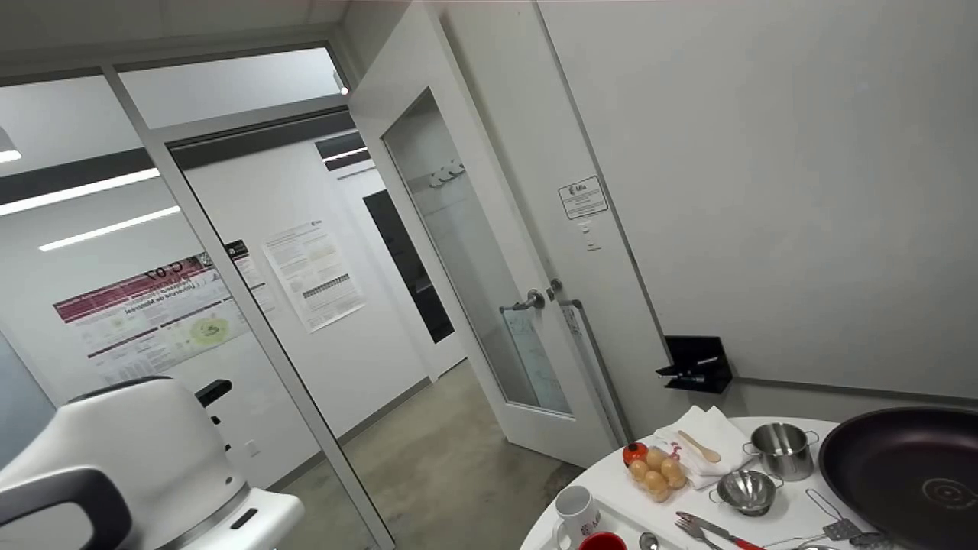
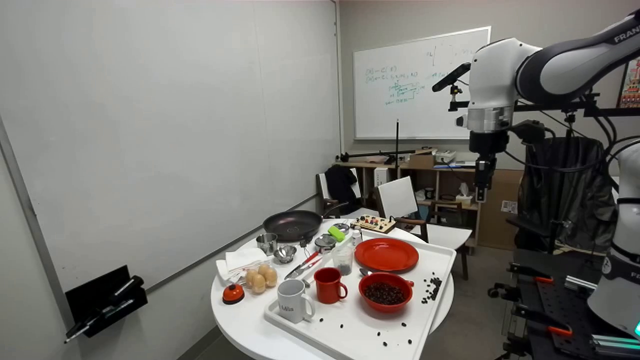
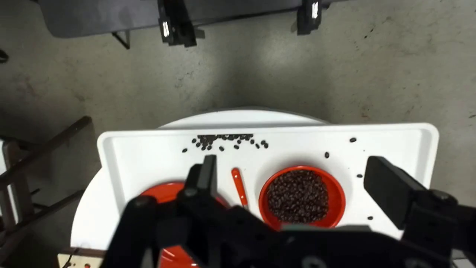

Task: Put the red bowl on the red plate

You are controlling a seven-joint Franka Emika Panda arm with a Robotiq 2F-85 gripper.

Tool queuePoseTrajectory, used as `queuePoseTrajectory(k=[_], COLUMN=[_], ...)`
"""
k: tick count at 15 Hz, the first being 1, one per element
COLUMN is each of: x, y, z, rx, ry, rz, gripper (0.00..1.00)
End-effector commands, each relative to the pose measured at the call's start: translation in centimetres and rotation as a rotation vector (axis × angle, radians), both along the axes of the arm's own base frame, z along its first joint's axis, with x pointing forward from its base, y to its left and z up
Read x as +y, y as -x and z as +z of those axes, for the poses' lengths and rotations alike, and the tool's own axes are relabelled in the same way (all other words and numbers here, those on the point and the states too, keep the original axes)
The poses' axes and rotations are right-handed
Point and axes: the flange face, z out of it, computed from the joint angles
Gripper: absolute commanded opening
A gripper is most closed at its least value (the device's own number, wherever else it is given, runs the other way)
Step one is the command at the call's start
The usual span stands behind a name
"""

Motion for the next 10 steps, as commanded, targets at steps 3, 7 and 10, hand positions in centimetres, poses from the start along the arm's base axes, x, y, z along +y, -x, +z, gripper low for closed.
queuePoseTrajectory(k=[3,7,10], x=[1.2,2.3,2.5], y=[-6.1,-9.9,-11.8], z=[-6.1,-9.1,-9.4], rx=[0.075,0.150,0.185], ry=[0.111,0.105,0.133], rz=[0.047,0.124,0.132], gripper=[1.00,1.00,1.00])
